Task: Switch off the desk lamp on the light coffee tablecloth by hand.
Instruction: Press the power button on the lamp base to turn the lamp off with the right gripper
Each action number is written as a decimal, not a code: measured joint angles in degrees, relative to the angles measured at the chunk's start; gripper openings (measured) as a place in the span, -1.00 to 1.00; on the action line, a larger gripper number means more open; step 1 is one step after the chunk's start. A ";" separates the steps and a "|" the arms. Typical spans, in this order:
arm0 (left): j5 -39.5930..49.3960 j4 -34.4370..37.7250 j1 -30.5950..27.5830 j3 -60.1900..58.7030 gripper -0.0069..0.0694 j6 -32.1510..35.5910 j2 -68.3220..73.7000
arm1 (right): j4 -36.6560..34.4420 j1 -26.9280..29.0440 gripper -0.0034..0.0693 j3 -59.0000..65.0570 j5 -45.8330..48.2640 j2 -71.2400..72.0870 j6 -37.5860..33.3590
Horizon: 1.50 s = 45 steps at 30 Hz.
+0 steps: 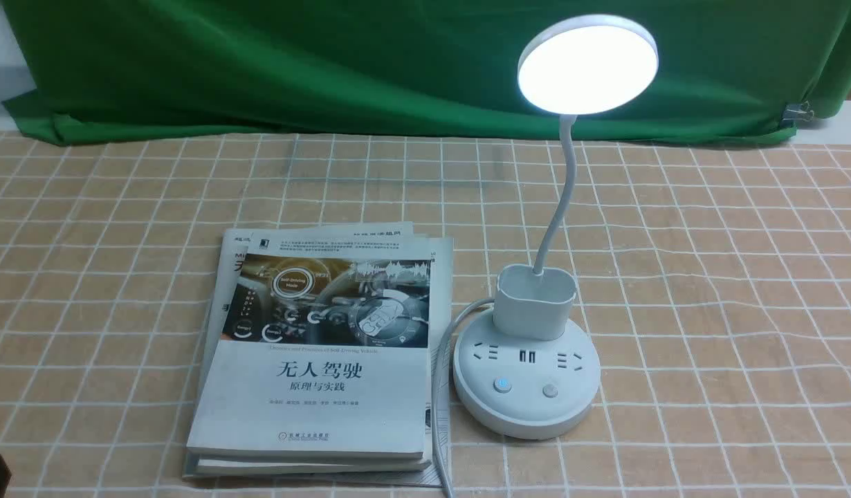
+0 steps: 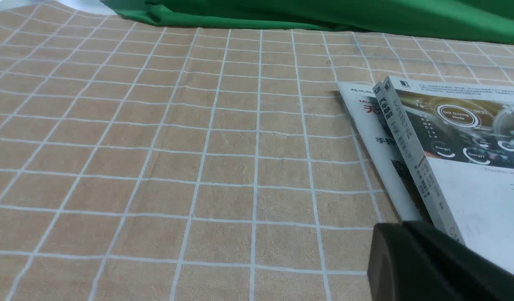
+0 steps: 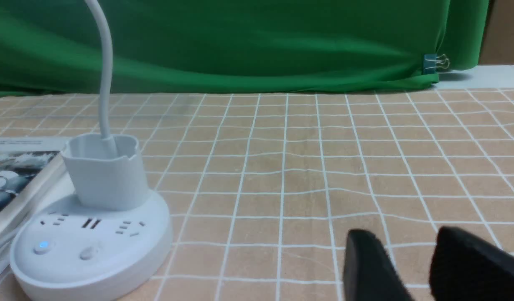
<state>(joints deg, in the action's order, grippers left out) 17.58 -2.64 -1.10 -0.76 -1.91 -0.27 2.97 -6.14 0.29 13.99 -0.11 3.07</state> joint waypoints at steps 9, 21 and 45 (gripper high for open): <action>0.00 0.00 0.00 0.00 -0.81 0.00 0.00 | 0.00 0.00 -0.24 0.00 0.00 0.00 0.00; 0.00 0.00 0.00 0.00 -0.81 0.00 0.00 | 0.00 0.00 -0.24 0.00 0.00 0.00 0.00; 0.00 0.00 0.00 0.00 -0.81 0.00 0.00 | -5.70 0.00 -0.24 0.00 -20.34 0.00 30.17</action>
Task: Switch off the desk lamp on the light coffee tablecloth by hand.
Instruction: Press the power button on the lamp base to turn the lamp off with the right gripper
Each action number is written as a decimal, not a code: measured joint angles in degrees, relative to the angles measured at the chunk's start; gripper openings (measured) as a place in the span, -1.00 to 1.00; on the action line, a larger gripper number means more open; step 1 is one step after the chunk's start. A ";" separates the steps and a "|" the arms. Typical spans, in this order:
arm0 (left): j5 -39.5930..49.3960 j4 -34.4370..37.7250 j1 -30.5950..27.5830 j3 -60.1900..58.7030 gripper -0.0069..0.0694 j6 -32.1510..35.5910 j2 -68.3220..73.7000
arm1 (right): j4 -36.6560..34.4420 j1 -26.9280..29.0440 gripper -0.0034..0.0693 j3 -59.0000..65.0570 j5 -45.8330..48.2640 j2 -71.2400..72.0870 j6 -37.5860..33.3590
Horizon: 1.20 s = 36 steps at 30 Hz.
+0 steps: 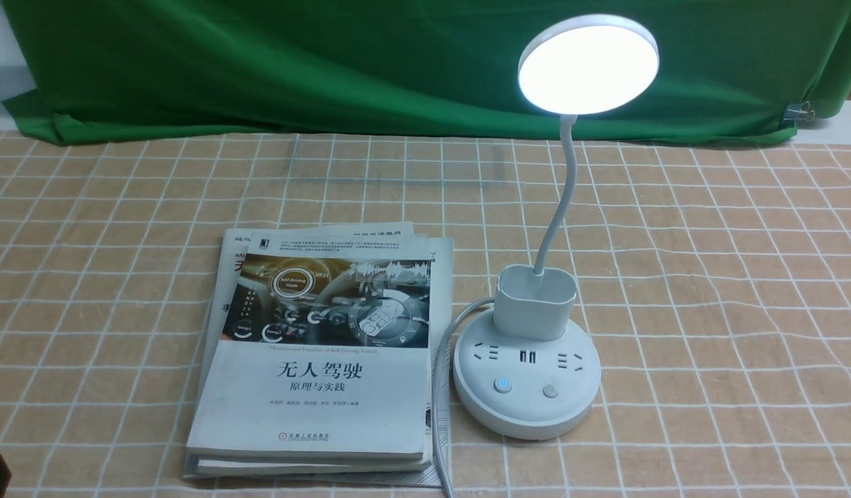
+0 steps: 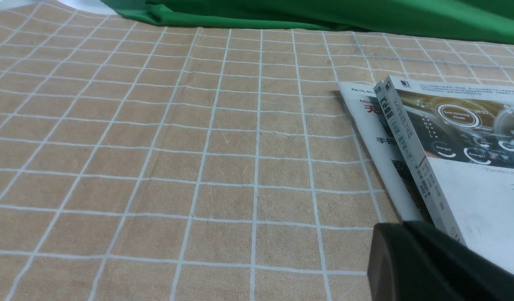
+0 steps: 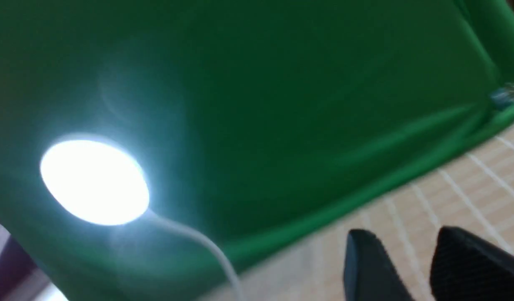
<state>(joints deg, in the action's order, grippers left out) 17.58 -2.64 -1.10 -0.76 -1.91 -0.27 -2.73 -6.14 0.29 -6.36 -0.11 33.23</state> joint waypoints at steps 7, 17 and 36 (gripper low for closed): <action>0.00 0.00 0.00 0.00 -0.81 0.00 0.00 | -0.14 -0.62 -0.46 -1.30 4.71 -0.70 -0.34; 0.00 0.00 0.00 0.00 -0.81 -0.04 0.00 | 0.66 -12.80 -0.81 -32.73 43.97 -27.28 -23.07; 0.00 0.00 0.00 0.00 -0.81 -0.04 0.00 | 0.00 -25.58 -0.79 -54.09 53.62 -82.47 -28.64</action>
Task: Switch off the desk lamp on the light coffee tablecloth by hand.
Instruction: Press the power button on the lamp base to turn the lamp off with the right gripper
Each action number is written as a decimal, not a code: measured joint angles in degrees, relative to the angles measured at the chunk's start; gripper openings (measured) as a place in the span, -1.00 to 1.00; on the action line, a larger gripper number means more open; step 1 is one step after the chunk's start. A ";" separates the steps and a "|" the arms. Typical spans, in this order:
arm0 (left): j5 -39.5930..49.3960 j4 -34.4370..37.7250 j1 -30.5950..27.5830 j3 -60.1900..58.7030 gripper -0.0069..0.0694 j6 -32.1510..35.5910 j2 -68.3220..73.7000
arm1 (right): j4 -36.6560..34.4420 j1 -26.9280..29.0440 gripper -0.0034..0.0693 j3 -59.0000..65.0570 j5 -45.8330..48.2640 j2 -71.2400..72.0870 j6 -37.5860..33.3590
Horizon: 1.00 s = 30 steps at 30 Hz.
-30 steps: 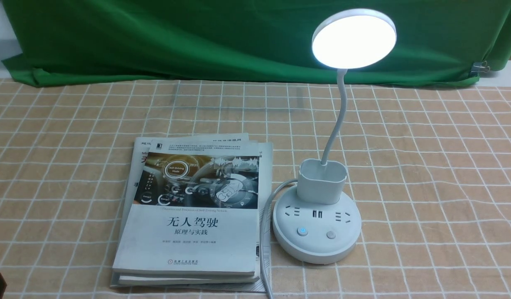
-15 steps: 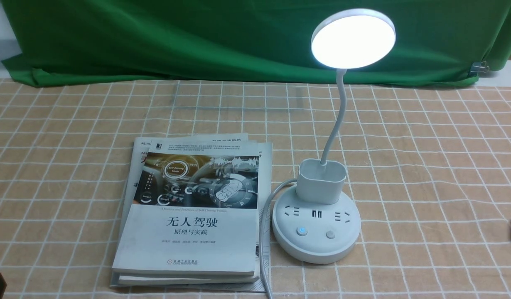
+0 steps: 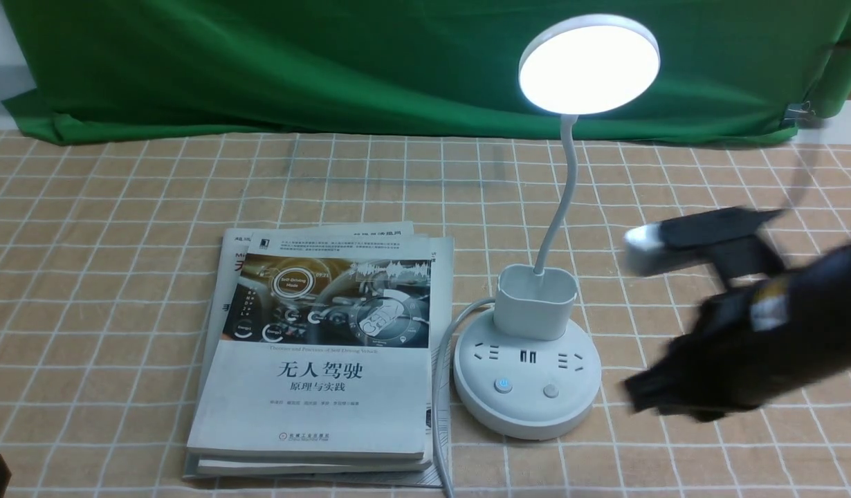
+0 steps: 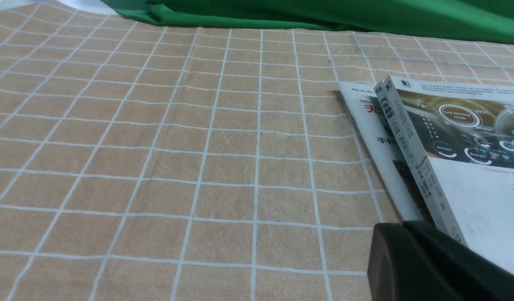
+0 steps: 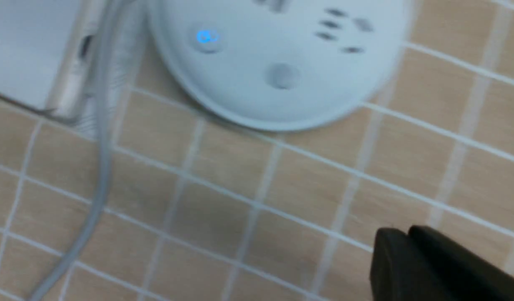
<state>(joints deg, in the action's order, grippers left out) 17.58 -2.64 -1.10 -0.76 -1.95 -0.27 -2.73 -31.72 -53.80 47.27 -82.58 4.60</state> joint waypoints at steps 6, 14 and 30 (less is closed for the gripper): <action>0.00 0.00 0.00 0.00 -0.81 0.00 0.00 | -0.40 -2.06 -0.79 -5.50 -1.13 -8.67 0.00; 0.00 0.00 0.00 0.00 -0.81 0.00 0.00 | -0.33 -2.06 -0.80 -9.65 -3.06 -16.05 -1.00; 0.00 0.00 0.00 0.00 -0.81 0.00 0.00 | 0.00 -2.06 -0.80 -11.38 -6.24 -21.16 -1.36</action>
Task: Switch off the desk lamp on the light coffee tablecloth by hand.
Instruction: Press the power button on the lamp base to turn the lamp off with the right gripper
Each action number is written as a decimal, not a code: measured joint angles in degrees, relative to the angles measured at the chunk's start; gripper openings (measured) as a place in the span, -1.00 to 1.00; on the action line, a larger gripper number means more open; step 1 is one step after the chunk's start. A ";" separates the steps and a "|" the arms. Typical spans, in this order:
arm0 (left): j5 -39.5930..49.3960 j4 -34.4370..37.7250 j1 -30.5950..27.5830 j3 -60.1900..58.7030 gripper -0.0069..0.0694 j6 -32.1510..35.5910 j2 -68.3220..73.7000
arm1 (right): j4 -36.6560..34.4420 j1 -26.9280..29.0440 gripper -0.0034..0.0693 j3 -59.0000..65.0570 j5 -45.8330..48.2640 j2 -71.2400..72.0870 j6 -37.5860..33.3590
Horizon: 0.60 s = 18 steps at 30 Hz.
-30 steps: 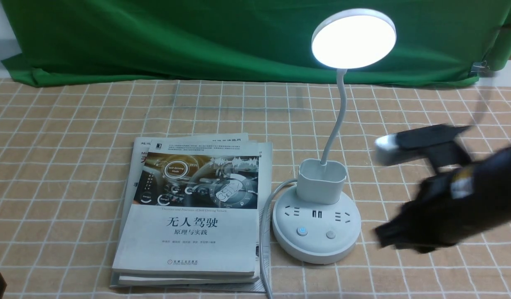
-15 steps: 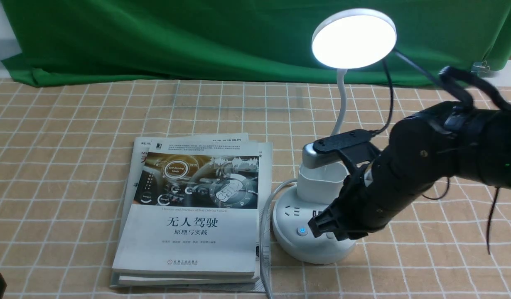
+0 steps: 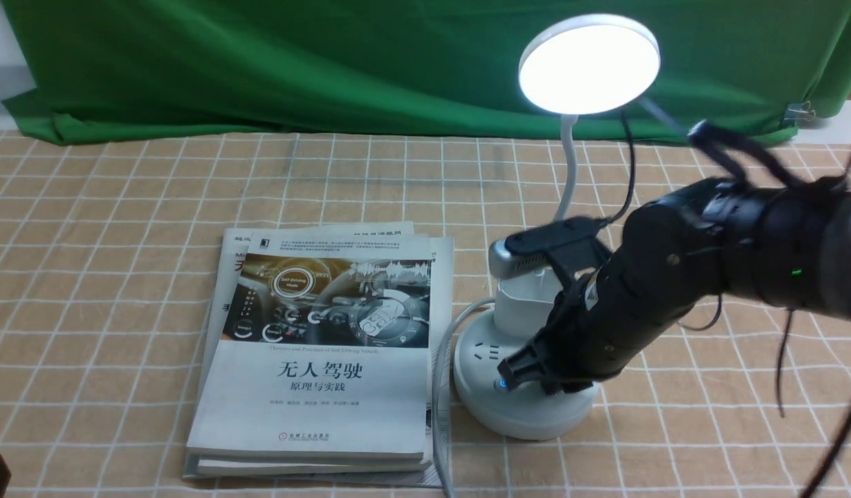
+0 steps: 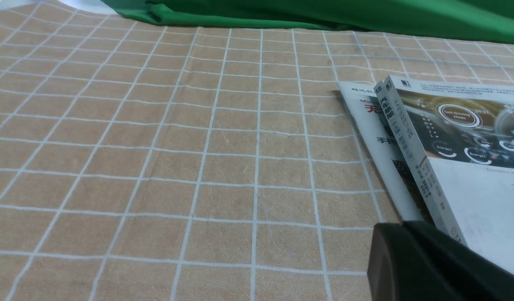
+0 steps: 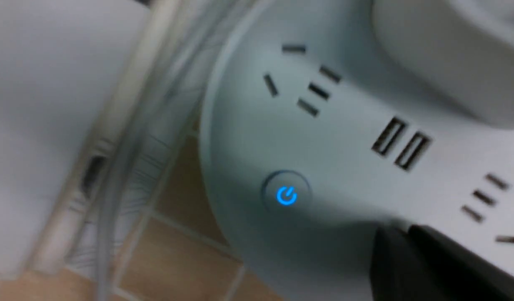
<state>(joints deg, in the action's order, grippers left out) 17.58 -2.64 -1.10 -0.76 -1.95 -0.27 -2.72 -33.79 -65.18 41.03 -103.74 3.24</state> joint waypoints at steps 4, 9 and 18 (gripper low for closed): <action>0.00 0.00 0.00 0.00 -0.81 0.05 0.00 | 0.10 0.00 -0.80 -0.44 0.07 -0.61 0.00; 0.00 0.00 0.00 0.00 -0.81 0.00 0.00 | 0.10 0.18 -0.80 -0.44 0.12 -0.15 0.00; 0.00 0.00 0.00 0.00 -0.81 0.00 0.00 | 0.10 0.25 -0.80 0.00 -0.04 4.45 0.00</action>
<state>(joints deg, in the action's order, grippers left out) 17.58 -2.64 -1.10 -0.76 -1.95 -0.27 -2.63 -33.54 -65.18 40.99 -99.28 3.24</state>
